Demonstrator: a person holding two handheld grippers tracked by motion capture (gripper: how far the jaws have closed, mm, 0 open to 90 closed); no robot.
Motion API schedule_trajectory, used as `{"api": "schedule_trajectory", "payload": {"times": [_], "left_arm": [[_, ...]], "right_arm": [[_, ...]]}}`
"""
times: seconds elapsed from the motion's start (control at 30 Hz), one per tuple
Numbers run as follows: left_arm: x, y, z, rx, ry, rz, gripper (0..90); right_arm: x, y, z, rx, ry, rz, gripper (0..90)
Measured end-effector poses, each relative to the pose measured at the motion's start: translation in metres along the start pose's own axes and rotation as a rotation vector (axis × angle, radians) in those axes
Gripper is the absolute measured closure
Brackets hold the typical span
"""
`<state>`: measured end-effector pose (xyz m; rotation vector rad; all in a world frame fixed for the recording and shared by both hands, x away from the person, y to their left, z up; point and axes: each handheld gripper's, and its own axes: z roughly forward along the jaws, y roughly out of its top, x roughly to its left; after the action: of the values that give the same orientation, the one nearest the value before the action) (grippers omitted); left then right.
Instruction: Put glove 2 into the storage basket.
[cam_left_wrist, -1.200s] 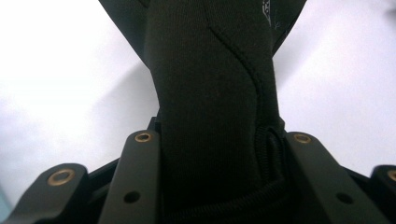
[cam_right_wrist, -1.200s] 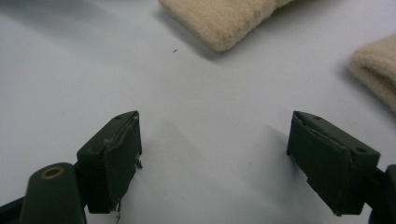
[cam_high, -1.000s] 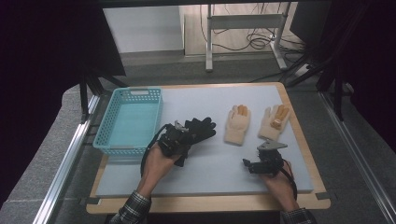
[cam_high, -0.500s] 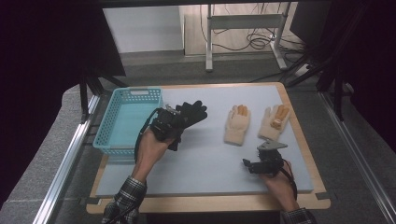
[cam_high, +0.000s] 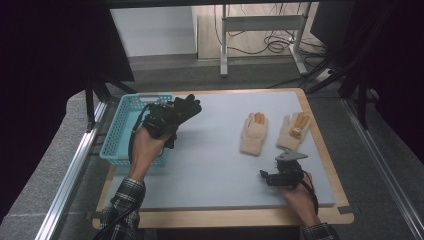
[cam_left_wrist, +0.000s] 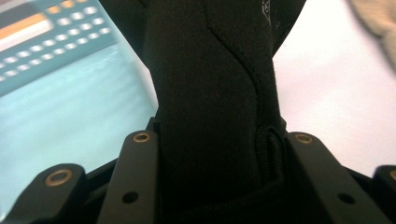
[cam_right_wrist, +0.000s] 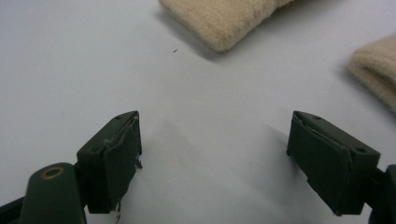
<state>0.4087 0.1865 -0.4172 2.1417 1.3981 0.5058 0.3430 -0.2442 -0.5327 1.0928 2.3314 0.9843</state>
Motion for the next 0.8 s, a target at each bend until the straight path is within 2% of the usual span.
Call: {"api": "schedule_trajectory", "payload": {"times": [0.2,0.47,0.63,0.8], "left_arm": [[0.030,-0.004,-0.003,0.007,0.046,-0.062,62.1],[0.071,-0.013,0.002,0.044,0.123,-0.138,61.7],[0.094,-0.021,0.009,0.074,0.159,-0.189,61.3],[0.110,-0.030,0.022,0.118,0.177,-0.226,61.0]], "right_arm": [[0.000,0.000,0.000,0.000,0.000,0.000,17.4],[0.000,0.000,0.000,-0.001,0.000,0.000,17.4],[0.000,0.000,0.000,-0.001,0.000,0.001,17.4],[0.000,0.000,0.000,-0.001,0.001,0.000,17.4]]}}
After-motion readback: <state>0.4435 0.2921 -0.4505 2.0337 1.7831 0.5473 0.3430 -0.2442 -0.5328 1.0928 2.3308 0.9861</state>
